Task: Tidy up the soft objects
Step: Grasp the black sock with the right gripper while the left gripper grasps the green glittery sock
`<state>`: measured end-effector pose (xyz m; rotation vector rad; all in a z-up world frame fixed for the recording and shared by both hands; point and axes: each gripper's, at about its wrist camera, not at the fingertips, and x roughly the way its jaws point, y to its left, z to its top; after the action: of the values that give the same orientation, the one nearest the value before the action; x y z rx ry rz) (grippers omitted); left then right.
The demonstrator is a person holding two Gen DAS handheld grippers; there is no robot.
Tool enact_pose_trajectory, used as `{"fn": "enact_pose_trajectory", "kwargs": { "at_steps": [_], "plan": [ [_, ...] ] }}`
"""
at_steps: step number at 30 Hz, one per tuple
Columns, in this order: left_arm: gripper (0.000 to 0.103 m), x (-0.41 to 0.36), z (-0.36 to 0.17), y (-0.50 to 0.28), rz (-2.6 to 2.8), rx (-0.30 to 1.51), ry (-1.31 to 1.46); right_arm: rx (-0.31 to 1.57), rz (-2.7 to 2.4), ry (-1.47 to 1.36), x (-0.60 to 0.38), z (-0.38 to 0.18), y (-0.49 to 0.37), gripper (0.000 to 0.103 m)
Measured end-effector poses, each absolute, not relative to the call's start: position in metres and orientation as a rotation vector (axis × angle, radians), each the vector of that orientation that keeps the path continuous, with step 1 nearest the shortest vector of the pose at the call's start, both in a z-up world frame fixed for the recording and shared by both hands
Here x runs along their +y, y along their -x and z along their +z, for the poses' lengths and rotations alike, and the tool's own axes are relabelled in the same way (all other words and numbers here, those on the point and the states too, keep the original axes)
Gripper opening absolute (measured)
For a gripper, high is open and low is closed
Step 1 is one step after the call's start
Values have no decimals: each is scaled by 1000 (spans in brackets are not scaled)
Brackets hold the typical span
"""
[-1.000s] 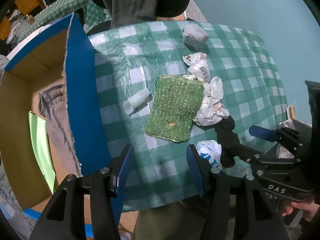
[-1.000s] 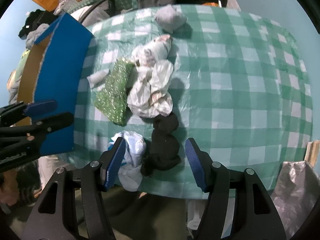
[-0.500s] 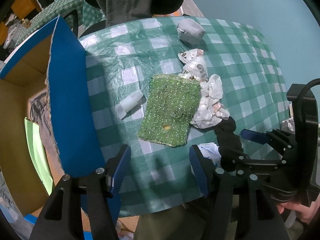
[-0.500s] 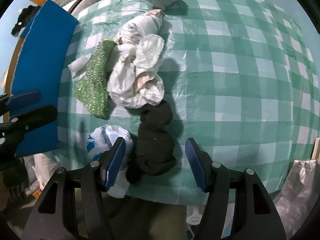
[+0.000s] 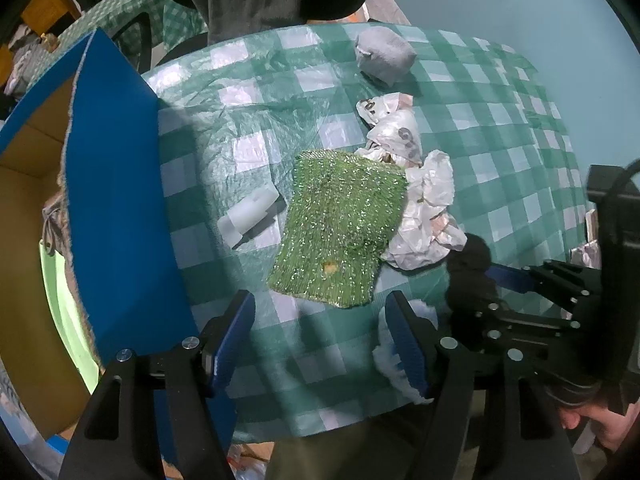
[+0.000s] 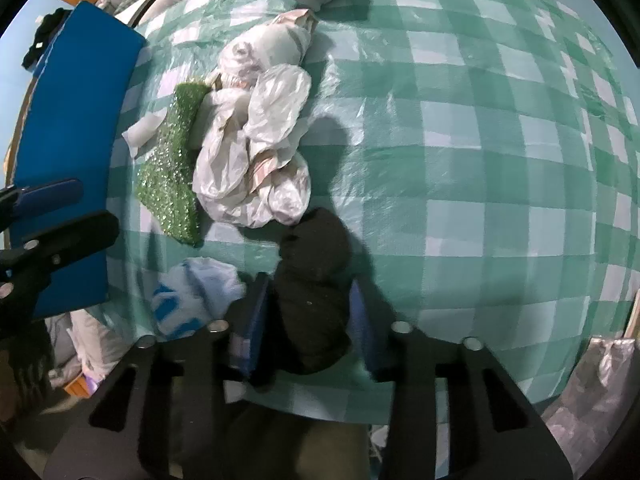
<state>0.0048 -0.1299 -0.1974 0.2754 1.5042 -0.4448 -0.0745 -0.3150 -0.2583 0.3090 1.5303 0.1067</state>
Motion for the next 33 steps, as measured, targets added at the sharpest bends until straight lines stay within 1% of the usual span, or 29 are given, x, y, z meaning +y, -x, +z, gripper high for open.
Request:
{"fn": "enact_pose_trajectory", "kwargs": {
  "at_steps": [6,10,18,31,32,33],
  "plan": [
    [69,-138,-210,-9,-439,1527,-281,1518,93,-294,-336,-250,73,36],
    [73,-146,-222,-10,-439,1541,-295,1505,78,-304,-351,-243,73,36],
    [73,-153,-240,-9,-409,1553,-319,1450,66,-331,-364,-229,69,36],
    [73,-151,-258,-11,-365,1547,-336,1430,70,-337,-369,-220,63,36],
    [73,-151,-259,-11,-364,1543,-337,1429,70,-338,-372,-219,62,36],
    [70,-150,-259,-11,-366,1539,-336,1428,68,-338,-367,-220,66,36]
  ]
}}
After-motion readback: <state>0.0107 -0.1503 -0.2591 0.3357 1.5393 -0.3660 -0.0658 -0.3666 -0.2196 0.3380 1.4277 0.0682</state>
